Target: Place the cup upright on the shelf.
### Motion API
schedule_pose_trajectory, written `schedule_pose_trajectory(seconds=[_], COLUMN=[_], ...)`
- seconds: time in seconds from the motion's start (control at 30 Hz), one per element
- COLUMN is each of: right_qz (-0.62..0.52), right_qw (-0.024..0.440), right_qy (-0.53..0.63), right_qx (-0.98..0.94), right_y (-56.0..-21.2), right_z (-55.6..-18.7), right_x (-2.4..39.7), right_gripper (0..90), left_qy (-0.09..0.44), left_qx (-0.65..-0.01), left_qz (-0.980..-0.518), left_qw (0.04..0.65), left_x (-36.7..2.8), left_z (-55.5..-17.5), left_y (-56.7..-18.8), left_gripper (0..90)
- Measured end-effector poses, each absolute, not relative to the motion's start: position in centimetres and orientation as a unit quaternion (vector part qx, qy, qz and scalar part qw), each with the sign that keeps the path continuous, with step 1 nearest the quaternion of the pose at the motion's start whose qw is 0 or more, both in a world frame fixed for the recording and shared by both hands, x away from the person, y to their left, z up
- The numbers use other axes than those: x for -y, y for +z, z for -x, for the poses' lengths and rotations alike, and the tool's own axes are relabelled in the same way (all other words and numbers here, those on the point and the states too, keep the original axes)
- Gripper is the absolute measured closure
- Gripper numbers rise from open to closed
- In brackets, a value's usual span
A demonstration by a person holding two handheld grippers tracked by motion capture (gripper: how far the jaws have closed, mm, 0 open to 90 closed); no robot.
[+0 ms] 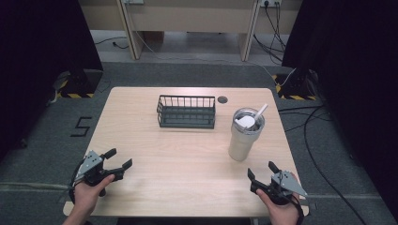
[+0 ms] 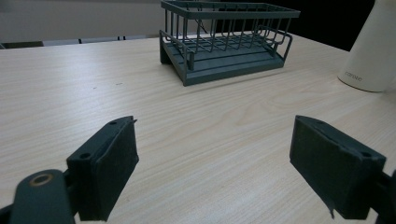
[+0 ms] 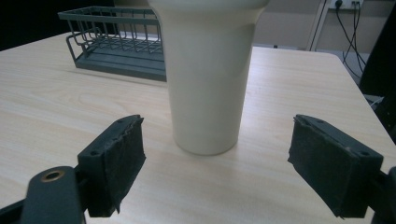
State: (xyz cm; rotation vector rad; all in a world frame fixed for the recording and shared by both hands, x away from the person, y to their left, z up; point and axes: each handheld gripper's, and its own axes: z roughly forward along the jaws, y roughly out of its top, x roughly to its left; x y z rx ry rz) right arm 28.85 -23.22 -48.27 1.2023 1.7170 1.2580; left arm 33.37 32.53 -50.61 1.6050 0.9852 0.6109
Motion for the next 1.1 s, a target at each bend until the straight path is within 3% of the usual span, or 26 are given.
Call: schedule_pose_trajectory(seconds=[1.1], right_qz=[-0.452], right_qw=[0.352], right_qy=[0.483], right_qx=[-0.662], right_y=[-48.0], right_z=[-36.3], right_x=[20.4], right_gripper=[15.6], left_qy=[0.26], left_qx=[-0.415], left_qz=[-0.677], left_qw=[0.549], left_x=[-32.7], left_z=[-33.3], left_y=[-50.6], left_gripper=[14.5])
